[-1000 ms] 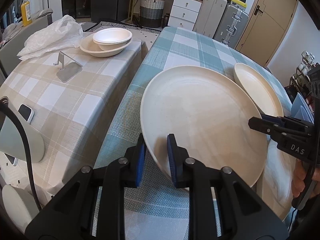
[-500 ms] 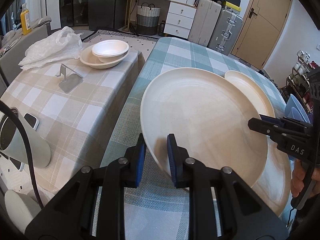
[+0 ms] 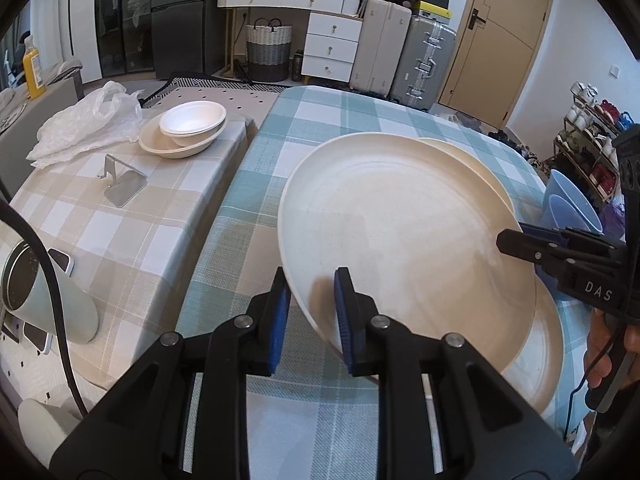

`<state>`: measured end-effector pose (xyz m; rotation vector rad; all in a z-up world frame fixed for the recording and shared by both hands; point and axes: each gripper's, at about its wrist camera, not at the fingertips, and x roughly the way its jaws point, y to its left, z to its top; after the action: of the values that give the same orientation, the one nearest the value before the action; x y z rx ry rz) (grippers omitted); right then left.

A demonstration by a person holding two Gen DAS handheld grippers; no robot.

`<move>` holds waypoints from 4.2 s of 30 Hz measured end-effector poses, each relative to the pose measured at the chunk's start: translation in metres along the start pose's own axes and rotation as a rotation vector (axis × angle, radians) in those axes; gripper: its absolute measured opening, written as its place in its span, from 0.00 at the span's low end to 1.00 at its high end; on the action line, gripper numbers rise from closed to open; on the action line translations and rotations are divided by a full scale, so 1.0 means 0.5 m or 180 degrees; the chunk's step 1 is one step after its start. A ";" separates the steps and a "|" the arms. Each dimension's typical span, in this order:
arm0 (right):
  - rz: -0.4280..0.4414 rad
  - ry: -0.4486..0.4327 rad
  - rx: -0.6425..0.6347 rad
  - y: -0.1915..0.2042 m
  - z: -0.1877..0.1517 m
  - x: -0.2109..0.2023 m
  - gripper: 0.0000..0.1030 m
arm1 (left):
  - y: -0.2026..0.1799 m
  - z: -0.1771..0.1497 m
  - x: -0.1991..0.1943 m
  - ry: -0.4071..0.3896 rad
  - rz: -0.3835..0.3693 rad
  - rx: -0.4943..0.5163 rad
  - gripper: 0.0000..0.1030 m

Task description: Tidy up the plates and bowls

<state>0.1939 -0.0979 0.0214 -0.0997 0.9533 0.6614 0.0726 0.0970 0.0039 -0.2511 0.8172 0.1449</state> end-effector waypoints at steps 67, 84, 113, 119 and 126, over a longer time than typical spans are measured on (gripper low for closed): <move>-0.0483 0.0012 0.0656 -0.119 -0.254 -0.162 0.27 | -0.273 -0.124 0.029 0.0467 -0.0160 0.1380 0.23; -0.0694 0.0108 0.0626 -0.105 -0.270 -0.154 0.28 | -0.294 -0.146 0.048 0.0549 -0.0091 0.1546 0.26; -0.0655 0.0094 0.0624 -0.104 -0.278 -0.161 0.48 | -0.284 -0.138 0.032 0.0532 -0.0402 0.1411 0.66; -0.0445 -0.0011 0.0672 -0.101 -0.268 -0.191 0.83 | -0.257 -0.111 0.007 0.0466 -0.0603 0.1129 0.74; -0.0443 -0.0232 0.0598 -0.090 -0.252 -0.250 0.95 | -0.221 -0.079 -0.022 0.0284 -0.0628 0.0865 0.92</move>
<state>0.0781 -0.2391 0.0358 0.0245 0.9248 0.4422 0.0622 -0.0204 0.0040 -0.0810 0.8854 -0.1631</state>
